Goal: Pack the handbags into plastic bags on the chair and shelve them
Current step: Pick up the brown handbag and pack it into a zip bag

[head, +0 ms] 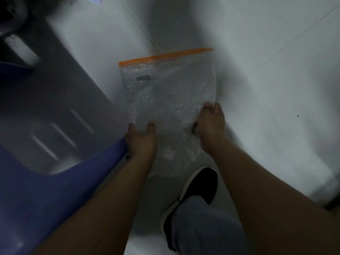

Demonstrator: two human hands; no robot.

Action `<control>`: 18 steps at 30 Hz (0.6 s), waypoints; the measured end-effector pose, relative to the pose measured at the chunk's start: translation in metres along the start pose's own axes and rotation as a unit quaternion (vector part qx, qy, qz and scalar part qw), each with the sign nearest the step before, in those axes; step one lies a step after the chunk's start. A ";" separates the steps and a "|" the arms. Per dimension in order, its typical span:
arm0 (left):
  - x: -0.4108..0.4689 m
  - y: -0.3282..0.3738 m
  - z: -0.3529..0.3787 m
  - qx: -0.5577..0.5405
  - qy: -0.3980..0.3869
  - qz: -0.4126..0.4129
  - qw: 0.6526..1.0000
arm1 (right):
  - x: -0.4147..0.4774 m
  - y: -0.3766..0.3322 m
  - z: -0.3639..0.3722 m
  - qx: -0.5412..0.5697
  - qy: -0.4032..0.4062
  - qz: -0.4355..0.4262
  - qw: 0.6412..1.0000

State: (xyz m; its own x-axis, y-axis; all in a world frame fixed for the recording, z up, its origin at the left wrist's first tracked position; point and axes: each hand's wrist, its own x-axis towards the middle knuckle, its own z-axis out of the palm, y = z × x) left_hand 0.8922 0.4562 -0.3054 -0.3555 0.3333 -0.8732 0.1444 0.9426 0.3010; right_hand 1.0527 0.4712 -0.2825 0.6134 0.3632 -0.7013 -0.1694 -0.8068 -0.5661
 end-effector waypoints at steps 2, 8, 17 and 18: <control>-0.036 0.022 -0.009 -0.024 -0.002 -0.029 0.999 | -0.010 -0.018 -0.013 0.059 -0.024 0.045 0.997; -0.114 0.065 -0.057 -0.051 -0.021 -0.004 0.998 | -0.078 -0.080 -0.056 0.238 -0.179 0.144 0.944; -0.210 0.153 -0.193 0.029 -0.018 0.250 0.968 | -0.182 -0.155 -0.082 0.109 -0.034 0.091 0.989; -0.218 0.161 -0.210 0.039 -0.014 0.259 0.965 | -0.194 -0.163 -0.082 0.038 -0.027 0.067 0.997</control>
State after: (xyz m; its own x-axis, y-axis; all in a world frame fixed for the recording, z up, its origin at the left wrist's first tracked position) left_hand 0.7990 0.5392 0.0137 -0.1925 0.7573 -0.6241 0.3652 0.6456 0.6707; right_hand 1.0243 0.4942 -0.0185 0.5396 0.2814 -0.7935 -0.3059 -0.8126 -0.4961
